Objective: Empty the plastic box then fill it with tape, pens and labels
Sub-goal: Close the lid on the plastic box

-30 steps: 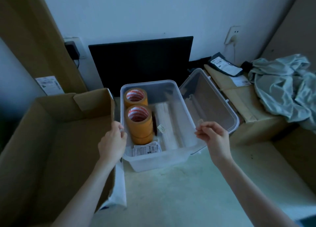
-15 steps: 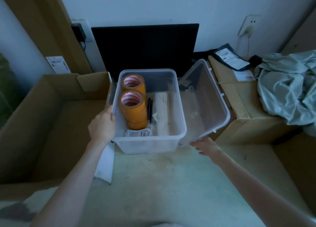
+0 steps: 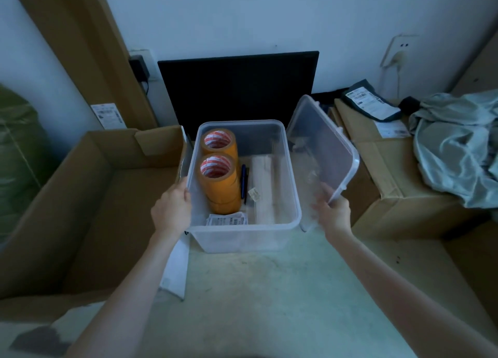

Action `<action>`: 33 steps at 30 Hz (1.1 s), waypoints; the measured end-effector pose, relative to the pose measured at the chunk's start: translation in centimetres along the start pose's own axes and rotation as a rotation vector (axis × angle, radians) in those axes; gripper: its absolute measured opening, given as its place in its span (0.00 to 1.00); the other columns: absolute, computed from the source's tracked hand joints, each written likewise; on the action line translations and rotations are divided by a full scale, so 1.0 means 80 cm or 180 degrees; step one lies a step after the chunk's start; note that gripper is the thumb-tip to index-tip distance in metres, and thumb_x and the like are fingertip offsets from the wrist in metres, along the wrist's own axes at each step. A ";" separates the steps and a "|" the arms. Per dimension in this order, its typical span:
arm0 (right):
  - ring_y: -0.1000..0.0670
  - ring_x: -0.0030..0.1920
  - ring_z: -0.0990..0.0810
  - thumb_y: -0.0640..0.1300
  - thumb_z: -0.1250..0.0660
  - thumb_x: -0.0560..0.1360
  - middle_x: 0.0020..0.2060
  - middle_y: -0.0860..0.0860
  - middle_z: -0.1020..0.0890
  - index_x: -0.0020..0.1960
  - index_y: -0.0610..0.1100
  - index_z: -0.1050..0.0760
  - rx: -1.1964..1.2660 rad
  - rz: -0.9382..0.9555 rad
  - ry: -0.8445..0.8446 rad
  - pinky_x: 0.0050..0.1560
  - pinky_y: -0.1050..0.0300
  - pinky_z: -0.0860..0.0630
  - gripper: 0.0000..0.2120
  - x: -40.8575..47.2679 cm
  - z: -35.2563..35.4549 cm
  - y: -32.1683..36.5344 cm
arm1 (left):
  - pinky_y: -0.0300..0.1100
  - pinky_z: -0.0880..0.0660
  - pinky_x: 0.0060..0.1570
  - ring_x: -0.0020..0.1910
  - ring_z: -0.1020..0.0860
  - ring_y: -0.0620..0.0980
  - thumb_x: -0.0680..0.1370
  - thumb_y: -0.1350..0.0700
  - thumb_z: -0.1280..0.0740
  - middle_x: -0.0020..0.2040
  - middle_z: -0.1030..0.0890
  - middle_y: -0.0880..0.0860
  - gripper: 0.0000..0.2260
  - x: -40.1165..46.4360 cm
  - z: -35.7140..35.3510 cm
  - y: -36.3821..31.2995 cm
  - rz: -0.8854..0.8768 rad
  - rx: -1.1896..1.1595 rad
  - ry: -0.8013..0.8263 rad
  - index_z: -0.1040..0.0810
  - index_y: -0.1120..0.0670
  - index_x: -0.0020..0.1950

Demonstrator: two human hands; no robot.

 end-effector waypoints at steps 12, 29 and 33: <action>0.41 0.62 0.22 0.20 0.45 0.64 0.63 0.46 0.22 0.69 0.43 0.28 -0.1545 0.2459 -0.0074 0.61 0.50 0.24 0.37 -0.091 -0.036 0.128 | 0.42 0.25 0.42 0.44 0.21 0.47 0.83 0.52 0.45 0.60 0.21 0.52 0.14 0.013 0.015 0.016 0.0522 -0.1908 0.0923 0.26 0.48 0.66; 0.49 0.75 0.45 0.45 0.32 0.75 0.76 0.54 0.41 0.72 0.57 0.36 -0.2921 0.1820 0.1925 0.75 0.45 0.48 0.28 -0.129 -0.131 0.125 | 0.42 0.23 0.53 0.58 0.23 0.48 0.81 0.55 0.38 0.68 0.27 0.53 0.21 -0.006 0.030 0.030 0.0734 -0.2667 0.1224 0.35 0.51 0.74; 0.49 0.75 0.44 0.53 0.34 0.76 0.75 0.52 0.40 0.72 0.57 0.36 -0.2545 0.1405 0.1128 0.72 0.46 0.47 0.26 -0.101 -0.099 0.126 | 0.48 0.26 0.60 0.60 0.26 0.51 0.80 0.51 0.38 0.62 0.27 0.54 0.21 -0.008 0.031 0.030 0.0444 -0.1992 0.1051 0.33 0.52 0.73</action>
Point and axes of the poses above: each hand's wrist, its own x-axis towards the middle knuckle, its own z-axis out of the back of the hand, y = z × x, the point moved 3 cm from there along x, towards the middle knuckle
